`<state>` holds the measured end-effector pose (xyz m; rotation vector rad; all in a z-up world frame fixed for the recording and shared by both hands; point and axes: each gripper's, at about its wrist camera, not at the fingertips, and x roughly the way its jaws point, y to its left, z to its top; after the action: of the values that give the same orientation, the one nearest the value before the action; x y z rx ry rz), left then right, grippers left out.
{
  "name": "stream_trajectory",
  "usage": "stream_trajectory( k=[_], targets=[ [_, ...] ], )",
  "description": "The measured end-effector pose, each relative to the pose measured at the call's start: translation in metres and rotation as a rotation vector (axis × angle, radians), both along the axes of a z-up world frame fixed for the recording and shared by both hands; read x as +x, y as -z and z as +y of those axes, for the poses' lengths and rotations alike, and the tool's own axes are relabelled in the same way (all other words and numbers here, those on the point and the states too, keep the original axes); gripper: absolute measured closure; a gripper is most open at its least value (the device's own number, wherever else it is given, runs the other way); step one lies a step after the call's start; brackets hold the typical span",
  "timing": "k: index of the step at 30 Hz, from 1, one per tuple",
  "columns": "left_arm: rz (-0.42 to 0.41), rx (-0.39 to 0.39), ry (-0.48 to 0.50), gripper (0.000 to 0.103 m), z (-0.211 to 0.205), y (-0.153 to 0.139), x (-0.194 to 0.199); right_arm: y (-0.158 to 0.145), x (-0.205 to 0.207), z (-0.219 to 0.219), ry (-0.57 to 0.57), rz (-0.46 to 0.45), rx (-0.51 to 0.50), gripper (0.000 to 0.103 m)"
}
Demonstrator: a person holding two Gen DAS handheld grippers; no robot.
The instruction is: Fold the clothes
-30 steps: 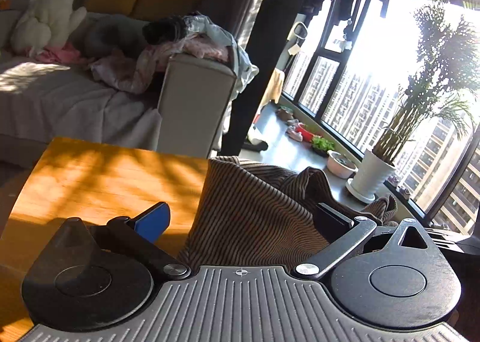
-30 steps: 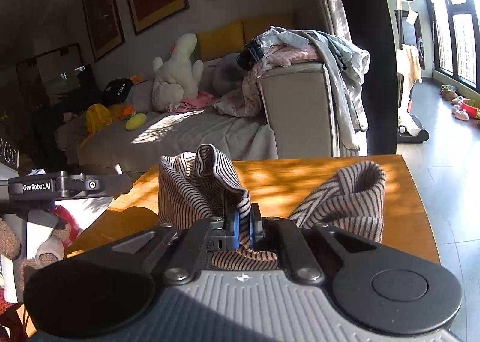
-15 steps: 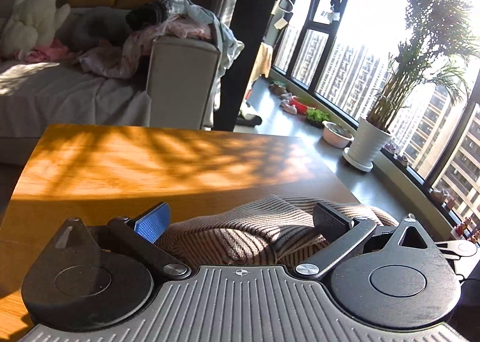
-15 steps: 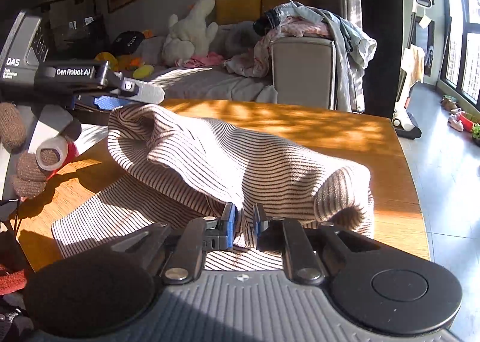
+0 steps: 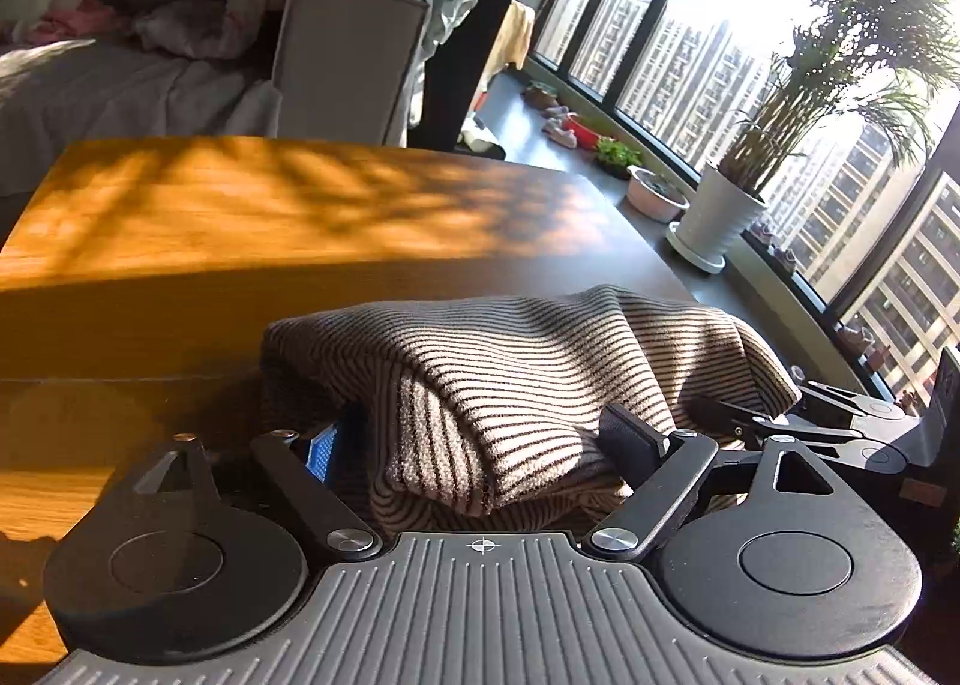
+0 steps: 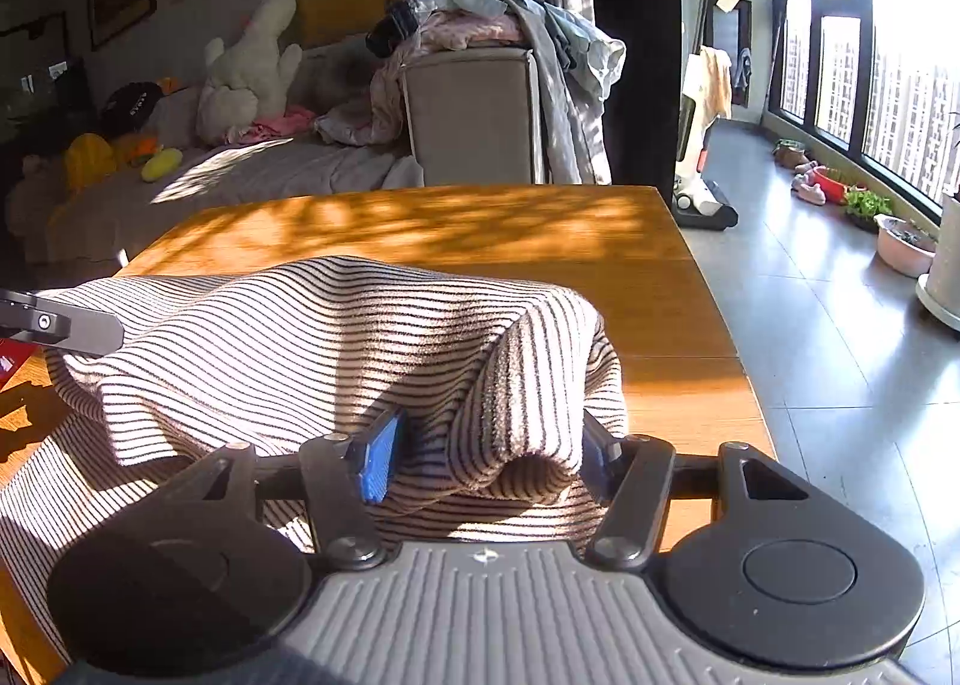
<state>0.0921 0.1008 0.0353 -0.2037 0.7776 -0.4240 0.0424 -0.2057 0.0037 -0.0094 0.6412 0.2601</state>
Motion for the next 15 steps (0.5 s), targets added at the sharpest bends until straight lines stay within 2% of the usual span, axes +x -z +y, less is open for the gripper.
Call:
stream_trajectory(
  k=[3,8,12,15],
  targets=[
    [0.009,-0.025,-0.018,0.024,0.005,0.01,0.018,0.003,0.01,0.008,-0.015,-0.001,-0.016,0.053],
    [0.01,-0.09,-0.066,0.033,0.021,0.017,0.056,0.003,0.046,0.014,-0.005,0.001,-0.017,0.053],
    [0.015,-0.1,-0.109,0.033,0.031,0.018,0.08,0.005,0.075,0.018,0.011,0.009,0.014,0.045],
    [0.004,-0.092,-0.145,0.034,0.037,0.019,0.091,0.005,0.091,0.019,0.018,0.011,0.045,0.044]
  ],
)
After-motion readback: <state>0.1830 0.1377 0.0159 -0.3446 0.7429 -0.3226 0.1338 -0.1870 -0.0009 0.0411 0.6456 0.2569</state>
